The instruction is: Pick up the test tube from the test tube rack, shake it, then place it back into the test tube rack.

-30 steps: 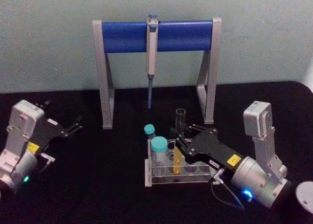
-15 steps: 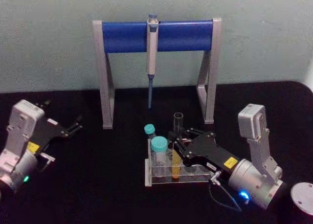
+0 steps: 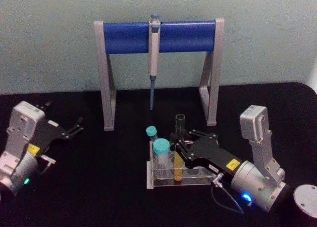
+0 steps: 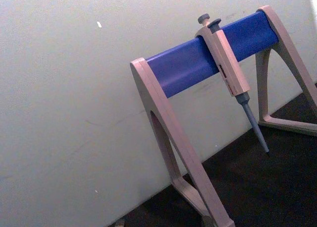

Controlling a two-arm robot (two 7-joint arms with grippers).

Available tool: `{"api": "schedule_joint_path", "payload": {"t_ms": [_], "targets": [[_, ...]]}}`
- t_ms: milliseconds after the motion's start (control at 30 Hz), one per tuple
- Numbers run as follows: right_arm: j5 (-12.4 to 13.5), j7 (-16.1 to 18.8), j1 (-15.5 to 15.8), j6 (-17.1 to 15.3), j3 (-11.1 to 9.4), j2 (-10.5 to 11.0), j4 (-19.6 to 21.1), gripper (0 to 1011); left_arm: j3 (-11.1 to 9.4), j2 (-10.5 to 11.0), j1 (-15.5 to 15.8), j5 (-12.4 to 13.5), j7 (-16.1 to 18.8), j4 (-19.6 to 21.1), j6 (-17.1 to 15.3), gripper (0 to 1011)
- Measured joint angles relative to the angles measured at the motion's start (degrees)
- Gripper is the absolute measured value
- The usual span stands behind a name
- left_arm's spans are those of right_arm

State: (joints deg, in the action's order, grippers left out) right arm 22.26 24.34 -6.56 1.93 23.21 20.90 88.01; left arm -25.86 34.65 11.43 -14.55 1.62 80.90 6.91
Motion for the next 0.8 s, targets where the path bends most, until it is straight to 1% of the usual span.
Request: {"api": "schedule_joint_path", "payload": {"t_ms": [233, 333, 367, 400, 433, 467, 500, 567, 600, 633, 700, 767, 800], "targets": [[0.06, 0.02, 0.02, -0.01, -0.01, 0.03, 0.02, 225, 0.00, 0.00, 0.00, 0.00, 0.00, 0.00, 0.00, 1001], [-0.01, 0.03, 0.05, -0.12, -0.02, 0.06, 0.02, 269, 0.00, 0.00, 0.00, 0.00, 0.00, 0.00, 0.00, 1001], [-0.01, 0.03, 0.06, -0.12, -0.03, 0.06, 0.02, 335, 0.00, 0.00, 0.00, 0.00, 0.00, 0.00, 0.00, 1001], [0.00, 0.03, 0.06, -0.12, -0.03, 0.06, 0.02, 351, 0.00, 0.00, 0.00, 0.00, 0.00, 0.00, 0.00, 1001], [0.00, 0.03, 0.06, -0.12, -0.03, 0.06, 0.02, 395, 0.00, 0.00, 0.00, 0.00, 0.00, 0.00, 0.00, 1001], [0.01, 0.04, 0.06, -0.12, -0.03, 0.06, 0.02, 408, 0.00, 0.00, 0.00, 0.00, 0.00, 0.00, 0.00, 1001], [0.02, 0.04, 0.07, -0.12, -0.04, 0.06, 0.02, 457, 0.00, 0.00, 0.00, 0.00, 0.00, 0.00, 0.00, 1001], [0.03, 0.05, 0.07, -0.12, -0.04, 0.06, 0.02, 497, 0.00, 0.00, 0.00, 0.00, 0.00, 0.00, 0.00, 1001], [0.04, 0.05, 0.07, -0.12, -0.05, 0.06, 0.03, 558, 0.00, 0.00, 0.00, 0.00, 0.00, 0.00, 0.00, 1001], [0.05, 0.06, 0.07, -0.12, -0.06, 0.07, 0.03, 558, 0.00, 0.00, 0.00, 0.00, 0.00, 0.00, 0.00, 1001], [0.06, 0.06, 0.08, -0.12, -0.06, 0.06, 0.04, 664, 0.00, 0.00, 0.00, 0.00, 0.00, 0.00, 0.00, 1001], [0.07, 0.07, 0.07, -0.12, -0.06, 0.06, 0.05, 702, 0.00, 0.00, 0.00, 0.00, 0.00, 0.00, 0.00, 1001], [0.07, 0.07, 0.08, -0.12, -0.06, 0.07, 0.05, 755, 0.00, 0.00, 0.00, 0.00, 0.00, 0.00, 0.00, 1001]]}}
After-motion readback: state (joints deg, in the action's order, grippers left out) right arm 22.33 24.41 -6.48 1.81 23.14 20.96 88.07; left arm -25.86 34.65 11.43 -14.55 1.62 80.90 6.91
